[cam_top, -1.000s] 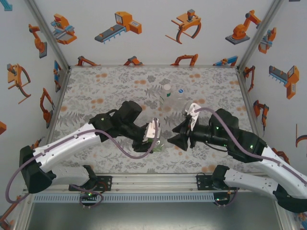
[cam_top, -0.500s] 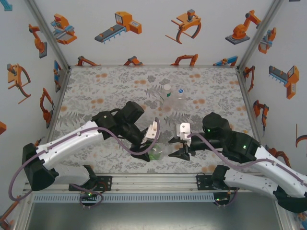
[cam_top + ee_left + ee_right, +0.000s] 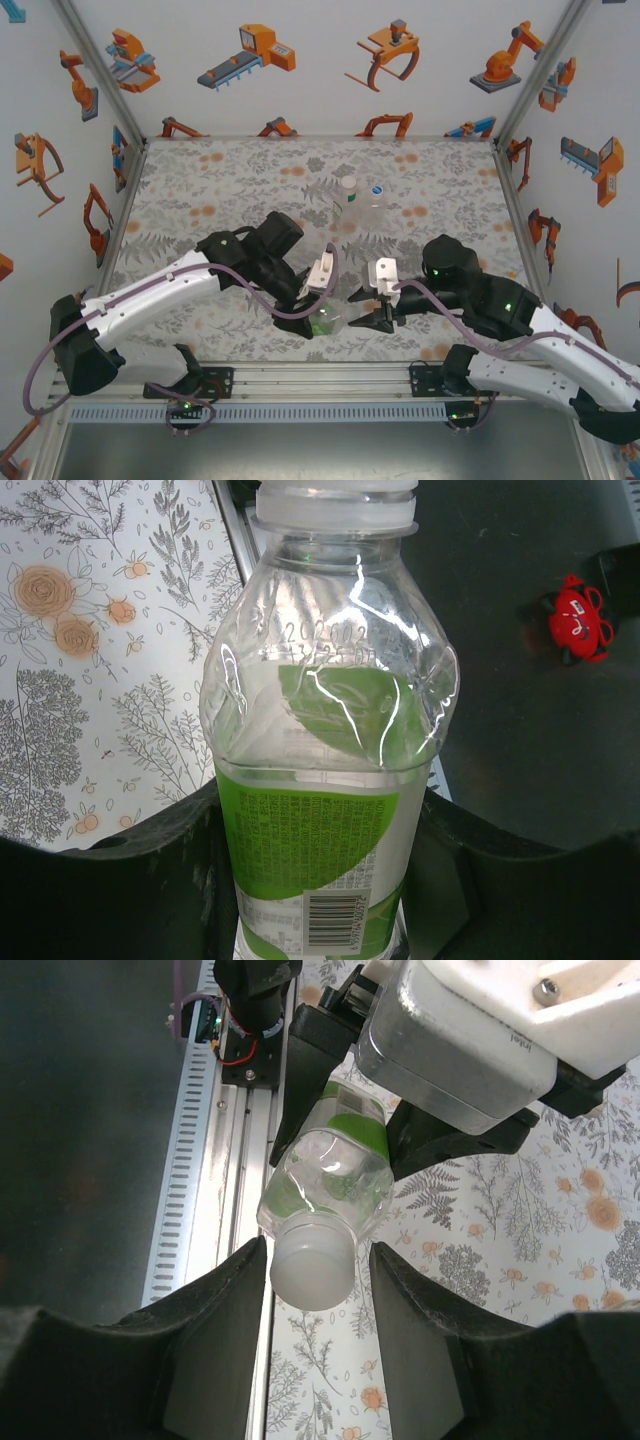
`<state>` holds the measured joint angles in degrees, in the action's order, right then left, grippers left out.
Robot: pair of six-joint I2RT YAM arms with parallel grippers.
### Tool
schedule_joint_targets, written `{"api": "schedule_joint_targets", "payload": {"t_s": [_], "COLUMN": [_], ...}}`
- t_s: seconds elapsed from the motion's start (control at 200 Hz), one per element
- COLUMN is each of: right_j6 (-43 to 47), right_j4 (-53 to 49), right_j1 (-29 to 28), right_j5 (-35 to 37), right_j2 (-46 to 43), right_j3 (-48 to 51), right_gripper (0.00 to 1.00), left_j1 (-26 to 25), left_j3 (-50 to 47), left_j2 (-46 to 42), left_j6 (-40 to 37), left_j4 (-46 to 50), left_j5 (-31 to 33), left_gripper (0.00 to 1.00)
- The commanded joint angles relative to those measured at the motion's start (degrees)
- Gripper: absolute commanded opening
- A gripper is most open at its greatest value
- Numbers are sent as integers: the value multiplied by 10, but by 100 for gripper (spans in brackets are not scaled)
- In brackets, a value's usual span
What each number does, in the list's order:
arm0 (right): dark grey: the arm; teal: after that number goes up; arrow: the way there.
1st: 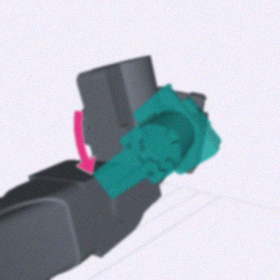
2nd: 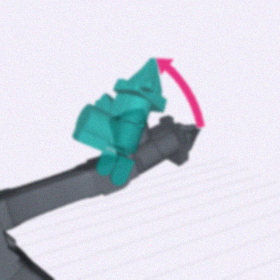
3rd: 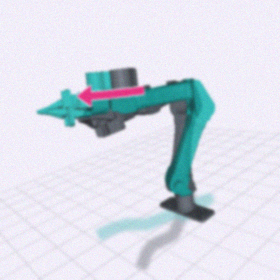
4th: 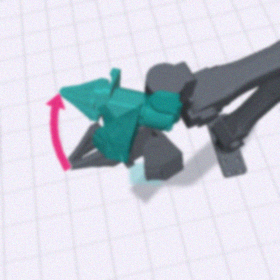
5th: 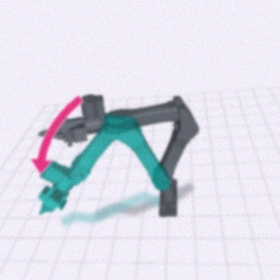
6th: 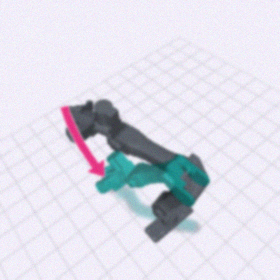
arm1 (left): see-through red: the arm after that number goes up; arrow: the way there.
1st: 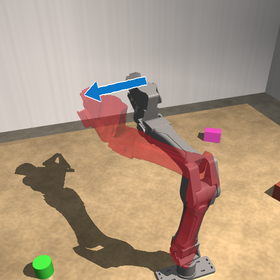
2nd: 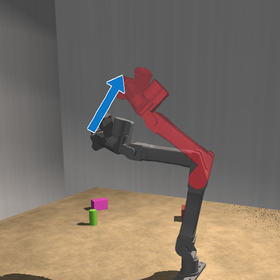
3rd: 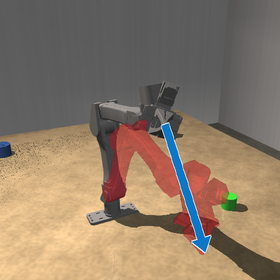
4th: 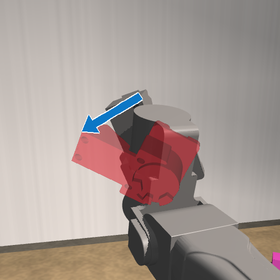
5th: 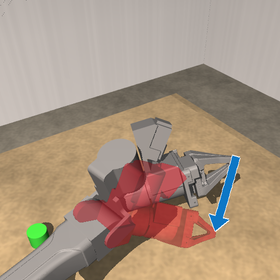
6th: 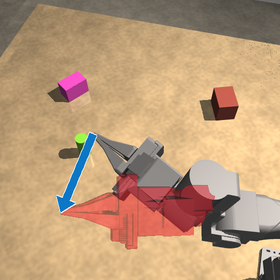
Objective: Screw on the bottle caps
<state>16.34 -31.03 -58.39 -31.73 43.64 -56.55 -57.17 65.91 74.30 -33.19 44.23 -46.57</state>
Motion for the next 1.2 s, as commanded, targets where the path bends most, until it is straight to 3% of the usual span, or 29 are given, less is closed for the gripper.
{"api": "schedule_joint_targets", "payload": {"t_s": [0.0, 0.25, 0.375, 0.481, 0.501, 0.706, 0.881, 1.066, 1.197], "right_j6": [-3, -10, -25, -78, -94, -329, -587, -843, -947], "right_j4": [13, 18, 20, 34, 40, 107, 80, 41, 55], "right_j1": [-5, -7, -7, -8, -7, -8, -7, -7, -8], "right_j5": [-4, 8, 27, 60, 68, 201, 338, 399, 422], "right_j2": [-4, -6, -8, -16, -18, -35, -11, 24, 24], "right_j3": [9, 9, 7, 13, 16, 54, 50, 41, 62], "right_gripper": [45, 40, 22, 1, 0, 0, 0, 0, 0], "left_j1": [4, 5, 5, 5, 6, 6, 6, 4, 3], "left_j3": [19, 17, 16, 9, 6, -41, -72, -86, -97], "left_j2": [-2, -8, -10, -17, -20, -58, -80, -80, -77], "left_j6": [4, 5, 7, 16, 20, 60, 66, 65, 70], "left_j4": [5, 1, -2, -23, -31, -157, -237, -283, -320], "left_j5": [-24, -23, -14, 8, 15, 109, 187, 272, 328], "left_gripper": [0, 0, 0, 0, 0, 0, 0, 0, 0]}}
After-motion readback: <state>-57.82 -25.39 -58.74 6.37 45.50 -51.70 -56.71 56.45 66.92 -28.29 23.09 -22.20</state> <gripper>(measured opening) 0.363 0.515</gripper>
